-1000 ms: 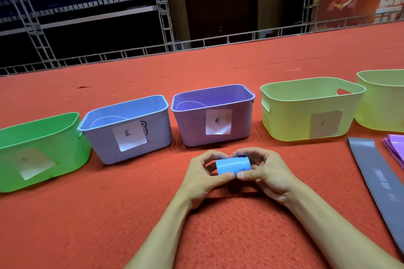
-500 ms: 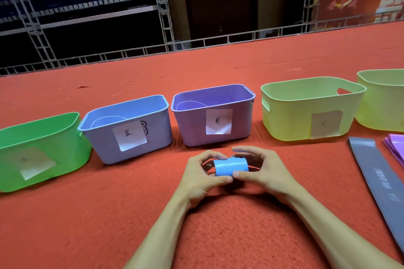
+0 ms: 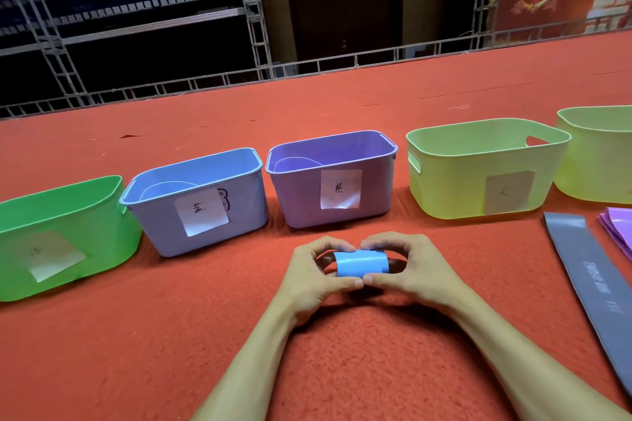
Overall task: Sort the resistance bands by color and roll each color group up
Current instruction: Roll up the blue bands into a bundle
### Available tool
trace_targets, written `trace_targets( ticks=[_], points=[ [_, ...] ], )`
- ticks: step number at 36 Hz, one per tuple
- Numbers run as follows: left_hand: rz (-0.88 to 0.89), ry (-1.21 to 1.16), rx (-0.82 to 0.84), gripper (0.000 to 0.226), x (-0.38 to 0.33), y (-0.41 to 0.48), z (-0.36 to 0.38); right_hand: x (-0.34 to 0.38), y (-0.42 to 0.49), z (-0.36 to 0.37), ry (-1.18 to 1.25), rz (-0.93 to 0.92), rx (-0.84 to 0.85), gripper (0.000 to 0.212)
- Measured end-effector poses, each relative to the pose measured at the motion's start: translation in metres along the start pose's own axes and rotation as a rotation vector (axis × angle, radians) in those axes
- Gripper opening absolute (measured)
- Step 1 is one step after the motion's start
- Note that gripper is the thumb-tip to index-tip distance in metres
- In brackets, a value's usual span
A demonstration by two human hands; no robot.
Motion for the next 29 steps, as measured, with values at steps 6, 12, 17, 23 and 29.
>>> trace_targets(
  ticks=[6,12,17,23,29],
  points=[
    [-0.009,0.007,0.006,0.044,0.0003,-0.0005,-0.0005,-0.0003,-0.0005,-0.0011,-0.054,-0.016,0.02,0.043],
    [-0.019,0.02,0.005,0.045,-0.0002,0.0001,0.0003,-0.0001,-0.0004,-0.0035,-0.095,-0.035,0.026,0.043],
    [-0.028,0.023,0.016,0.044,-0.0006,0.0,0.0012,-0.0018,0.0005,-0.0042,-0.123,-0.008,0.049,0.041],
    [-0.026,0.06,0.047,0.044,0.0007,-0.0004,0.0014,0.0007,0.0,-0.0034,-0.13,0.035,0.038,0.038],
    [-0.021,0.117,0.078,0.044,0.0031,-0.0003,0.0028,0.0023,-0.0012,-0.0025,-0.124,0.077,0.054,0.037]
  ],
)
Point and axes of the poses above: each hand's wrist, its own y-axis towards the middle knuckle, its own z-axis out of the palm, x = y × z, the point moved 2 cm from there along y, towards the middle knuckle, and after that the axes turned 3 degrees about z, right-handed, at the moved point
